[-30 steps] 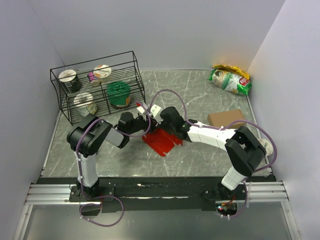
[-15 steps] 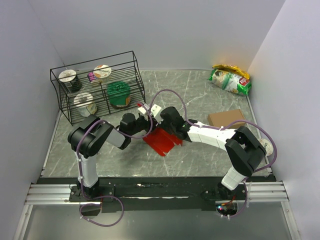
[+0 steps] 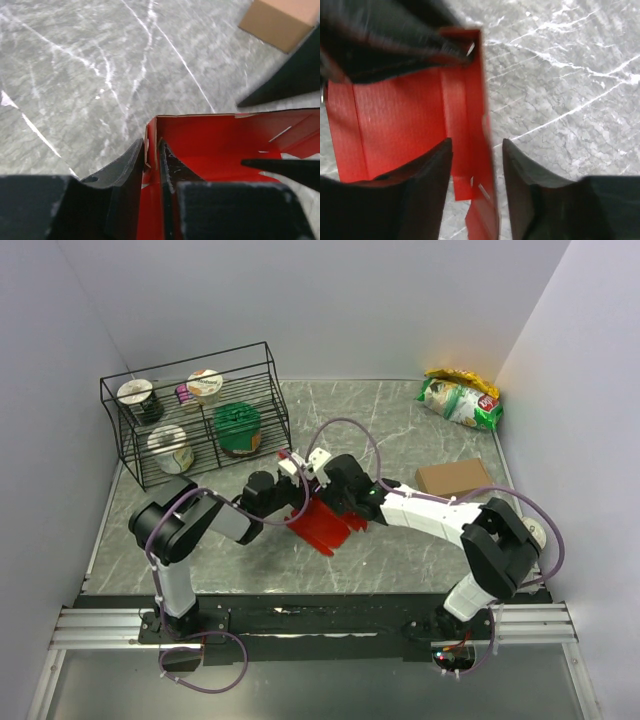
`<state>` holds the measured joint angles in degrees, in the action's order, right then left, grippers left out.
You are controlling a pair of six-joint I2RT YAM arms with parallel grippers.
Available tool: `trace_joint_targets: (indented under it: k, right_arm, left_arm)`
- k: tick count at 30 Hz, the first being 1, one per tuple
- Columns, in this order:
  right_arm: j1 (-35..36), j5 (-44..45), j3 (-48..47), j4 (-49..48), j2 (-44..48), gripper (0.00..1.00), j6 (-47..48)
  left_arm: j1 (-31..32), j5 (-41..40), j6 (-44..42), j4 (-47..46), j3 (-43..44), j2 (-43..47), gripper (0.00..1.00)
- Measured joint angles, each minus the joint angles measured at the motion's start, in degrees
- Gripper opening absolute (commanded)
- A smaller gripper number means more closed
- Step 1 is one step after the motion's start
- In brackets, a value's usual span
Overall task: Fold the paper box
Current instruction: Fold the paper box at the center of the board.
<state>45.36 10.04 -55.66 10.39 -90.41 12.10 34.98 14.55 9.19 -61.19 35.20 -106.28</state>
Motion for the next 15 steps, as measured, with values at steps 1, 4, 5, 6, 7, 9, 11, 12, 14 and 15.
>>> trace_joint_targets:
  k: [1, 4, 5, 6, 7, 9, 11, 12, 14, 15]
  right_arm:
    - [-0.07, -0.02, 0.15, -0.09, 0.39, 0.68, -0.59]
    - [-0.70, -0.63, 1.44, -0.26, 2.58, 0.73, -2.08]
    - [-1.05, -1.01, 2.23, -0.28, 3.74, 0.73, -2.73]
    - [-1.42, -1.27, 2.75, -0.22, 4.63, 0.74, -3.34]
    - [-1.92, -1.68, 3.39, -0.35, 5.77, 0.75, -3.98]
    - [-3.17, -2.49, 4.94, -0.52, 8.63, 0.75, -5.46]
    - [-4.35, -3.26, 6.75, -0.74, 12.22, 0.76, -7.10]
    - [-4.79, -3.61, 7.37, -0.74, 13.62, 0.76, -8.04]
    - [-6.03, -4.11, 8.52, -0.94, 16.94, 0.76, -10.73]
    - [-6.49, -4.13, 8.87, -0.92, 18.51, 0.76, -12.59]
  left_arm:
    - [0.35, -0.07, -0.74, 0.09, -0.28, 0.31, 0.04]
    - [1.79, -0.81, -2.12, 1.22, -0.39, 0.98, 0.03]
    - [2.25, -1.44, -2.60, 1.57, -0.61, 1.36, 0.03]
    - [2.49, -1.95, -2.75, 1.62, -0.92, 1.66, 0.03]
    - [2.78, -2.54, -2.93, 1.70, -1.46, 2.14, 0.03]
    - [3.08, -3.52, -3.02, 1.70, -2.45, 2.95, 0.02]
    - [3.32, -4.72, -3.04, 1.70, -3.41, 3.72, 0.02]
    - [3.43, -5.38, -3.06, 1.73, -3.74, 3.98, 0.02]
    - [3.91, -6.97, -3.15, 1.86, -4.37, 4.61, 0.02]
    - [4.33, -8.20, -3.32, 1.97, -4.72, 5.03, 0.02]
